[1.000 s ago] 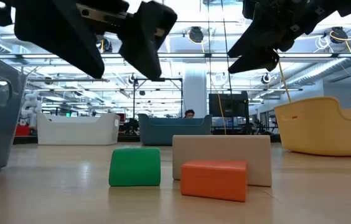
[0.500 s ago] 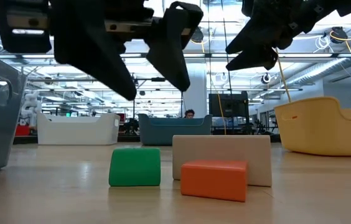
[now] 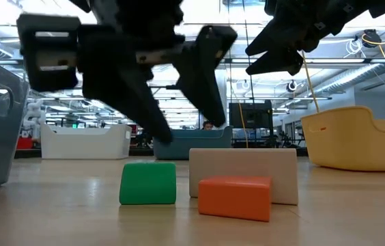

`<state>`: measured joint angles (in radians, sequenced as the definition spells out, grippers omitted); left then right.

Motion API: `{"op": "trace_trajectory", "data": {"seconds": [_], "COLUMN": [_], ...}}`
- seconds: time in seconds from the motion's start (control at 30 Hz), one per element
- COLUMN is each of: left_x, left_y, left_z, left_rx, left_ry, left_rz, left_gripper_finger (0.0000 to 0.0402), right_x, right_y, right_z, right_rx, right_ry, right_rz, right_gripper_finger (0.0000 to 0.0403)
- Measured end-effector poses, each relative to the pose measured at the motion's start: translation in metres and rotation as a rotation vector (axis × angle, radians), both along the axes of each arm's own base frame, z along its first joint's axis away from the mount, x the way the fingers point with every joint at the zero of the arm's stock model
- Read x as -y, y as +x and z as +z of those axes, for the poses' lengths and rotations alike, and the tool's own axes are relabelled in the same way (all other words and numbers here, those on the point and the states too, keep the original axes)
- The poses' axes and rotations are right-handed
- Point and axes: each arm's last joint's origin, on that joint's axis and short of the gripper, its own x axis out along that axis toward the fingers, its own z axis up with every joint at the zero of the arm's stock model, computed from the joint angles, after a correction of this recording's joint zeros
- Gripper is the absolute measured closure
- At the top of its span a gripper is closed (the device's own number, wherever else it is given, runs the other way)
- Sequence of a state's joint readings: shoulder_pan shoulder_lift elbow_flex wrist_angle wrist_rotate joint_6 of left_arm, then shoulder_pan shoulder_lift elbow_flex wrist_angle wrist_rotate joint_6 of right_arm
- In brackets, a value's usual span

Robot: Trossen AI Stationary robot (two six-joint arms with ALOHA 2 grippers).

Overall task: Sort & place blocks by color
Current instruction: Put the green block into the blue bin

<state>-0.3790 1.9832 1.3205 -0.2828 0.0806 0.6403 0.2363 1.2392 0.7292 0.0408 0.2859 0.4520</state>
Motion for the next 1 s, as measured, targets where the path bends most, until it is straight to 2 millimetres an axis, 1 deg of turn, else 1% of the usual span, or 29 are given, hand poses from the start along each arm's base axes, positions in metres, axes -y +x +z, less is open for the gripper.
{"op": "trace_trajectory", "data": {"seconds": [0.07,0.13,0.33,0.47,0.63,0.9,1.0], "left_x": [0.001,0.004,0.017,0.022,0.023,0.026,0.026], "left_y": [0.000,-0.002,-0.015,-0.018,-0.018,-0.013,-0.011], "left_z": [-0.004,-0.005,-0.007,-0.008,-0.008,-0.026,-0.029], "left_rx": [-0.018,-0.037,-0.119,-0.121,-0.116,-0.130,-0.118], "left_ry": [0.000,-0.014,-0.017,-0.013,-0.011,-0.022,-0.028], "left_rz": [0.007,0.030,0.046,0.039,0.035,0.004,0.000], "left_gripper_finger": [0.0158,0.0158,0.0158,0.0158,0.0158,0.0158,0.0158], "right_x": [0.000,0.000,0.000,0.000,0.000,0.000,0.000], "right_y": [0.000,0.000,0.000,0.000,0.000,0.000,0.000], "right_z": [0.000,0.000,0.000,0.000,0.000,0.000,0.000], "right_rx": [0.000,0.000,-0.001,0.000,0.000,0.000,0.005], "right_ry": [0.000,0.000,0.000,0.000,0.000,0.000,0.001], "right_rz": [0.000,0.000,0.000,0.000,0.000,0.000,0.000], "right_gripper_finger": [0.0151,0.0151,0.0151,0.0151,0.0151,0.0151,0.0151]}}
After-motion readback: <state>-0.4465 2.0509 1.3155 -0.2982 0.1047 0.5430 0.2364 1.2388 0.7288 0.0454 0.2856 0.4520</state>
